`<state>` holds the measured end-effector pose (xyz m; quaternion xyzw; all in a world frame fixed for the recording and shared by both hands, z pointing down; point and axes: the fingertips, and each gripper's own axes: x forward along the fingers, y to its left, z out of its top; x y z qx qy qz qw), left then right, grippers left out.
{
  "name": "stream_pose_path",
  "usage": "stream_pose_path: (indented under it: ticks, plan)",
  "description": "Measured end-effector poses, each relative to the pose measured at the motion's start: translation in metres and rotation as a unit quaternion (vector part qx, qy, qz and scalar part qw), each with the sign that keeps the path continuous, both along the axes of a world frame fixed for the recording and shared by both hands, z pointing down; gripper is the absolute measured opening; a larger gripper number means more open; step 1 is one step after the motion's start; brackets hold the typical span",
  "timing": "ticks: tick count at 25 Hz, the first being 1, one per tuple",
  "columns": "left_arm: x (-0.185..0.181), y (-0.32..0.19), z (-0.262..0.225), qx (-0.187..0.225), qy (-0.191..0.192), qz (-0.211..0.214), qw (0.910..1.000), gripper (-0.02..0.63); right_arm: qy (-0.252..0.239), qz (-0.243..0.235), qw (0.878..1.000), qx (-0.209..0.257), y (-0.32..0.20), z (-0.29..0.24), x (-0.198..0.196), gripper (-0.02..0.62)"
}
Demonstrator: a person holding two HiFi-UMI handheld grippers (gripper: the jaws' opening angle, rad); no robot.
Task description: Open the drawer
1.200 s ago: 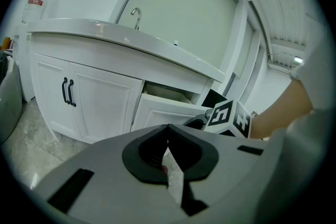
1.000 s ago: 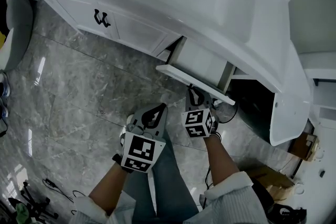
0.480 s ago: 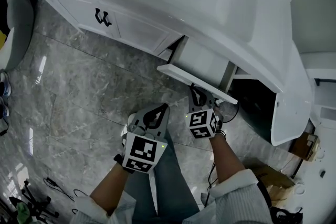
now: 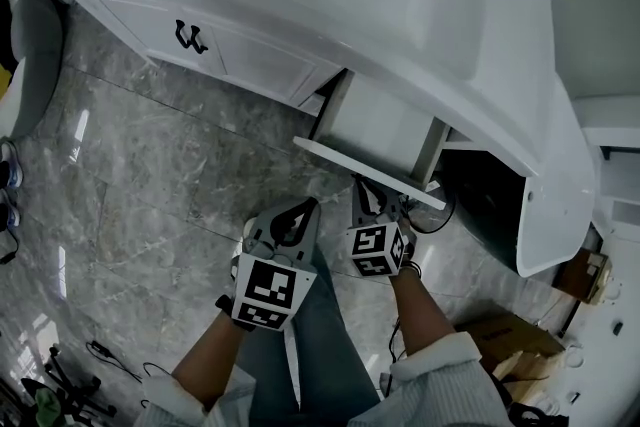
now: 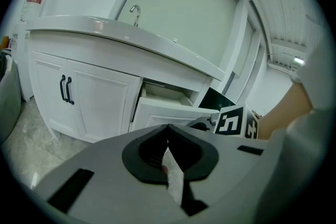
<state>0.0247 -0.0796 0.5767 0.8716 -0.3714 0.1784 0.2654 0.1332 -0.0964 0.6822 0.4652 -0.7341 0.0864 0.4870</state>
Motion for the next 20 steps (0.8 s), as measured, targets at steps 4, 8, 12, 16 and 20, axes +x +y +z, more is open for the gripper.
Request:
stream_pose_path:
  ticks: [4, 8, 12, 16, 20]
  plan:
    - [0.001, 0.001, -0.002, 0.004, -0.003, 0.007, 1.0, 0.017, -0.011, 0.041, 0.999, 0.002, 0.0, 0.004, 0.002, 0.038]
    - [-0.004, 0.002, -0.006, 0.01, -0.007, 0.008, 0.9999, 0.017, -0.034, 0.083, 0.996, -0.002, 0.0, 0.003, 0.004, 0.046]
    - [-0.007, 0.002, -0.013, 0.017, -0.008, 0.005, 0.9998, 0.017, -0.043, 0.089, 0.995, -0.004, 0.005, -0.003, 0.002, 0.044]
    - [-0.008, 0.001, -0.027, 0.029, -0.009, 0.008, 0.9995, 0.017, -0.067, 0.096, 0.993, -0.004, 0.011, -0.016, -0.005, 0.043]
    - [-0.005, -0.002, -0.051, 0.042, -0.008, 0.007, 0.9991, 0.017, -0.103, 0.111, 0.988, 0.004, 0.017, -0.042, -0.013, 0.043]
